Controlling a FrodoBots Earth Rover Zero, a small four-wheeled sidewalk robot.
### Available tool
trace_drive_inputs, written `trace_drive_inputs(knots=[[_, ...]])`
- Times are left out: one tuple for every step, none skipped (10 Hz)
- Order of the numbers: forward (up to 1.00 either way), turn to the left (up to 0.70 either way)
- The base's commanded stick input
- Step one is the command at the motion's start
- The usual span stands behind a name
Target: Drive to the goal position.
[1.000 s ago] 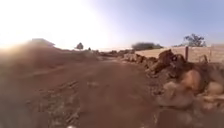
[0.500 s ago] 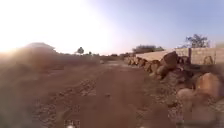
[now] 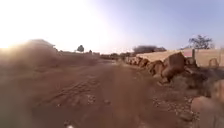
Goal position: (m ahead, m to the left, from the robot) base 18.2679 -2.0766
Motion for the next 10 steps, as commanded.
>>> trace_drive_inputs(knots=[[0.69,0.00],[0.69,0.00],[0.69,0.00],[0.69,0.00],[0.69,0.00],[0.69,0.00],[0.69,0.00],[0.69,0.00],[0.69,0.00],[0.69,0.00]])
